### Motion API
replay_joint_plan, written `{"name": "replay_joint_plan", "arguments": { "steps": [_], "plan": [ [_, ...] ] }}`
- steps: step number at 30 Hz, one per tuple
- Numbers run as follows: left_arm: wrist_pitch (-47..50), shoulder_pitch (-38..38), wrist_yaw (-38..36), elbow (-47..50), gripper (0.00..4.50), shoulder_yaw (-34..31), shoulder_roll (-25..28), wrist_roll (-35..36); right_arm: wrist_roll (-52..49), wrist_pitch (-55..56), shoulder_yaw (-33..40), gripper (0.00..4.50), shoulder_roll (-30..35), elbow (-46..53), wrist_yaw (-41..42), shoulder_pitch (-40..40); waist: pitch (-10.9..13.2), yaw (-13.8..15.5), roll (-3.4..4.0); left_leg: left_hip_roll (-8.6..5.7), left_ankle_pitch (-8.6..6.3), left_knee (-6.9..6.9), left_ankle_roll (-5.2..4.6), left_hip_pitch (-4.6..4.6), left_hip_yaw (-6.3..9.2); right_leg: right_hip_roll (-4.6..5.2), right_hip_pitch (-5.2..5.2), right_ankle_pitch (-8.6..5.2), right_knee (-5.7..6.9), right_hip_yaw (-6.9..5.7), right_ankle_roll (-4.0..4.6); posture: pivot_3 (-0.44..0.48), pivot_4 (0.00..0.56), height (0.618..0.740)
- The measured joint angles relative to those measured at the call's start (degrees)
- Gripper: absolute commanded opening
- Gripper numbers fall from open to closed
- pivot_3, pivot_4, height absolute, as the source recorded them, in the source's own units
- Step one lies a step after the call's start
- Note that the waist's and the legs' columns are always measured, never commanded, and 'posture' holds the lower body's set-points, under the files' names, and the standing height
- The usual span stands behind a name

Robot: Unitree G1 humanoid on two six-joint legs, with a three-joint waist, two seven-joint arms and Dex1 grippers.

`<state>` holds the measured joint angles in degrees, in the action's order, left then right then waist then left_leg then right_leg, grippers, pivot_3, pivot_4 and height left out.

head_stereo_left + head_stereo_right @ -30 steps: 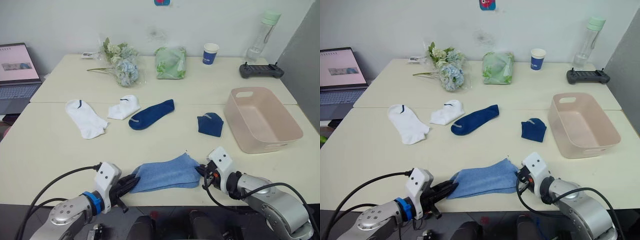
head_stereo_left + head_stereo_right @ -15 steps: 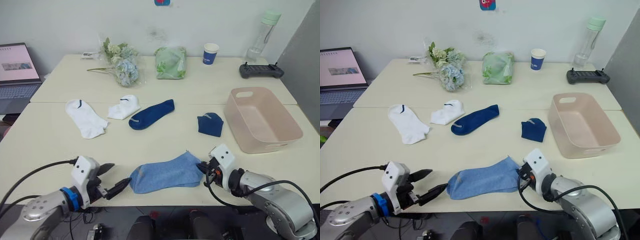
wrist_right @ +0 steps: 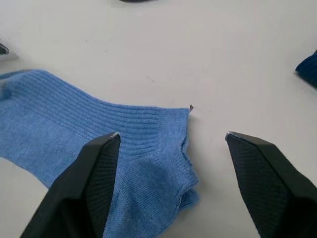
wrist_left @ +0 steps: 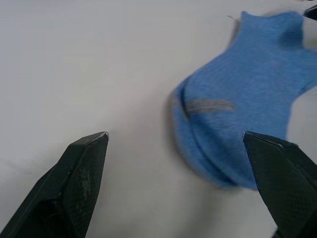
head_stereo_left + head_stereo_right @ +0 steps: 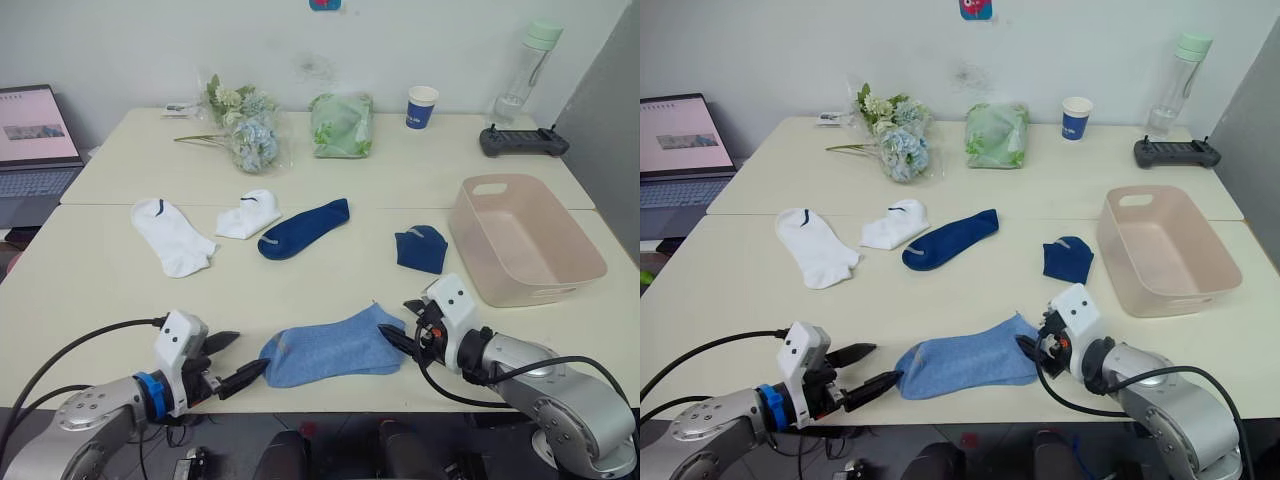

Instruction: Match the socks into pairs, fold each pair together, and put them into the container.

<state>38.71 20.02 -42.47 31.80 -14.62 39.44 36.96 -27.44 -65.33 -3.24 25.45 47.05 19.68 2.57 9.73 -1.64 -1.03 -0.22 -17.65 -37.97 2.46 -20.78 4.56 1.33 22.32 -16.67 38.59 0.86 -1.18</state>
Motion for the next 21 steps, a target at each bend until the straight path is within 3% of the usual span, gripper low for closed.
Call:
{"name": "replay_joint_plan", "arguments": {
  "steps": [6,9,12,20,21],
  "plan": [
    [-0.9,-3.3,3.6,-1.0,4.50,6.3,-2.3,-4.4,1.0,1.4,-0.4,3.45,-0.5,-0.6,-1.9,-1.8,0.0,0.1,0.01,-0.02,0.00,0.00,0.00,0.03,0.01,0.00,-0.03,0.00,0.02,0.00,0.01,0.000,0.150,0.740],
    [-2.1,-4.6,4.9,-2.0,3.64,8.4,-3.1,-7.0,2.9,3.4,-1.4,3.49,-1.1,-3.6,-3.4,-4.0,-0.1,0.2,0.06,-0.03,0.00,0.00,0.00,0.06,-0.01,0.00,-0.06,0.00,0.02,0.02,0.00,0.000,0.150,0.740],
    [-3.1,-5.1,4.8,-3.2,2.70,9.5,-3.1,-8.4,3.9,4.6,-1.6,2.84,-1.1,-5.9,-3.5,-4.8,-0.1,0.1,0.20,-0.05,0.00,0.00,0.00,0.06,-0.04,0.01,-0.06,0.00,0.02,0.04,0.00,0.000,0.150,0.740],
    [-3.7,-4.9,3.6,-2.9,0.28,12.5,-2.7,-9.4,3.4,4.8,-4.0,0.02,-1.0,-5.9,-2.1,-5.0,-0.2,0.1,0.29,-0.04,0.00,0.01,0.00,0.06,-0.03,0.02,-0.07,0.00,-0.01,0.04,-0.01,0.000,0.150,0.740],
    [-3.9,-4.8,3.6,-2.8,0.02,12.6,-2.7,-9.4,3.2,4.6,-4.2,0.00,-1.3,-5.7,-2.1,-5.1,-0.3,0.1,0.29,-0.04,0.00,0.01,-0.01,0.07,-0.02,0.02,-0.07,0.00,-0.01,0.04,-0.01,0.000,0.150,0.740]
  ]
}}
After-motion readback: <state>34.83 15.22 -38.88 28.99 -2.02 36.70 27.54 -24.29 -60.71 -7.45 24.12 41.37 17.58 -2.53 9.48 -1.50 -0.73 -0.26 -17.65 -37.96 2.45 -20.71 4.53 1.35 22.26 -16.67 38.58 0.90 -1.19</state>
